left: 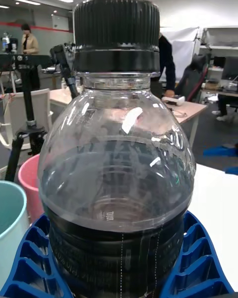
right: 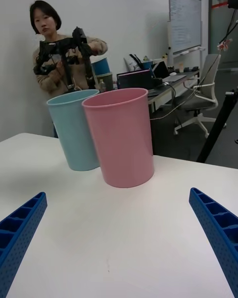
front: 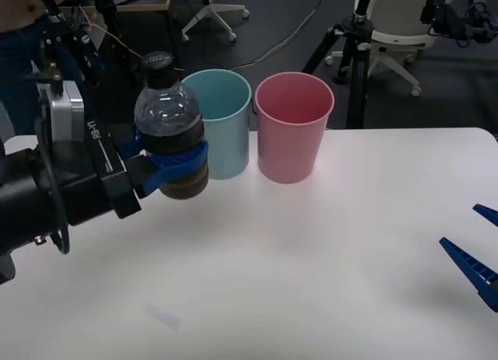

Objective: Grasp the object on the table and drop it into the matching bin: aluminum can to the light blue bin, PET bottle to the pink bin.

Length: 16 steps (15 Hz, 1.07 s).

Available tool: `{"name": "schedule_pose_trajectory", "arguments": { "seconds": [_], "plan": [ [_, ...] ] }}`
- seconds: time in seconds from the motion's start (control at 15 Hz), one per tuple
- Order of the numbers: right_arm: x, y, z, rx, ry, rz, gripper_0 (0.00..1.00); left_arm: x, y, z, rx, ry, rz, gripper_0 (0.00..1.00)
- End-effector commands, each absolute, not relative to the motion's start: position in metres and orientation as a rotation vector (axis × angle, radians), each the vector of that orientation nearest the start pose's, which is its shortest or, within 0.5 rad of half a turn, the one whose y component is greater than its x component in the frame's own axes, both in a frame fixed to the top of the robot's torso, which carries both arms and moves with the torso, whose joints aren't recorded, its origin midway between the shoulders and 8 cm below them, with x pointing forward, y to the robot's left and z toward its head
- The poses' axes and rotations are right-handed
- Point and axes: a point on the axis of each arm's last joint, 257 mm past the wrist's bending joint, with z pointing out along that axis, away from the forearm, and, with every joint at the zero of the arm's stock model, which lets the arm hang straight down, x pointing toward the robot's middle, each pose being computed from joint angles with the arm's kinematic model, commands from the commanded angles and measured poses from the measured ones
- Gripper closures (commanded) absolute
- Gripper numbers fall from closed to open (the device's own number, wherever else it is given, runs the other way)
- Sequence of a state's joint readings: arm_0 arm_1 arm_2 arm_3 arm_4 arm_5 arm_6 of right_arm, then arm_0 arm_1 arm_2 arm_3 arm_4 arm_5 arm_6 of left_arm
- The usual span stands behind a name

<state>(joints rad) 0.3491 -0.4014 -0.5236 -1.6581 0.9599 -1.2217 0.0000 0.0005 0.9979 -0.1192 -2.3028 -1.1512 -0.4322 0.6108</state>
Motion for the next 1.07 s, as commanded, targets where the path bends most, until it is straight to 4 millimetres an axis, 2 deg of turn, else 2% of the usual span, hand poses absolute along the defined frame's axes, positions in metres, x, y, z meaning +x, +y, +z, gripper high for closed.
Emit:
{"name": "schedule_pose_trajectory", "arguments": {
  "seconds": [0.07, 0.27, 0.6, 1.07],
  "plan": [
    [0.342, -0.330, -0.169, -0.465, 1.441, 0.567, 0.00, 0.394, 0.077, 0.005, 0.870, 1.356, -0.755, 0.98],
    [0.342, -0.330, -0.169, -0.465, 1.441, 0.567, 0.00, 0.426, 0.064, 0.013, 0.882, 1.373, -0.742, 0.96],
    [0.342, -0.330, -0.169, -0.465, 1.441, 0.567, 0.00, 0.467, 0.041, 0.030, 0.855, 1.369, -0.762, 0.94],
    [0.342, -0.330, -0.169, -0.465, 1.441, 0.567, 0.00, 0.544, 0.016, 0.049, 0.769, 1.357, -0.716, 0.91]
  ]
}}
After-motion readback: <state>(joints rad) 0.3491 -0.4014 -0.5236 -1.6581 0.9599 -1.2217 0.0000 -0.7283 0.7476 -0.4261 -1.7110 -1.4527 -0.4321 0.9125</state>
